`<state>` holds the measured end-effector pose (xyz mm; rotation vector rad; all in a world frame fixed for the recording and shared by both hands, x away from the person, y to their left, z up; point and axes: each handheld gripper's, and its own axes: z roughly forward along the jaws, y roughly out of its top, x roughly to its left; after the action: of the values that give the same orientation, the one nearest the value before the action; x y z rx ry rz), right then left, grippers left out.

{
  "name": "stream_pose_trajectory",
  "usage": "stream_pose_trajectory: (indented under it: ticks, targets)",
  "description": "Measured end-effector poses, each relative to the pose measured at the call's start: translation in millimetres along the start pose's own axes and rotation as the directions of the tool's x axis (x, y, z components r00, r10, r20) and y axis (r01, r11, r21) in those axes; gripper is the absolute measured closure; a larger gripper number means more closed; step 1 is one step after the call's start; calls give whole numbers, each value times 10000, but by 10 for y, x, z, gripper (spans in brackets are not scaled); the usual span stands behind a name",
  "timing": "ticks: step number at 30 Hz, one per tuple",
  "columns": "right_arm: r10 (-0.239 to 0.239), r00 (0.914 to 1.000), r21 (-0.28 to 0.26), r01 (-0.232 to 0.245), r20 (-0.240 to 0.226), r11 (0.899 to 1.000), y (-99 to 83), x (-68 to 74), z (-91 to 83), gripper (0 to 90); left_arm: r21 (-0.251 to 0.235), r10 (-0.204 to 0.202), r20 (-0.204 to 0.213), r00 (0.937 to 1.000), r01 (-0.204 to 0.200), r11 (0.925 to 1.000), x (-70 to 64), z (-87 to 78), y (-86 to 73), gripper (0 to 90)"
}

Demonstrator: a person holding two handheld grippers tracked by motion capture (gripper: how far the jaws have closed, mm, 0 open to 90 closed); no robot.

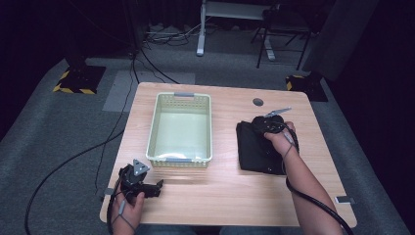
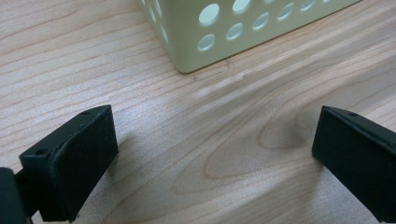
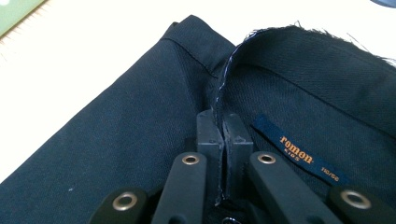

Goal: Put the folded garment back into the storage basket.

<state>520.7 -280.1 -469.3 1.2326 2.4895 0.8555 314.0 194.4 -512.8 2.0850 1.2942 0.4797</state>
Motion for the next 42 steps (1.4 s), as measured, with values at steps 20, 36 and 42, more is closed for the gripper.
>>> stream_pose_trajectory:
  ticks: [20,36,42]
  targets:
    - [-29,10000,-527,29,-1,9986,69,42,-333,878,-7,-2,2,10000,2,10000,0,1,0,3]
    - [-711,9974,-1105,713,59,9913,226,309,-811,878,1,2,0,10000,-2,10000,0,0,0,2]
    - [-868,9962,-1397,866,48,9864,286,378,-895,878,-3,-2,0,10000,2,10000,0,0,0,3]
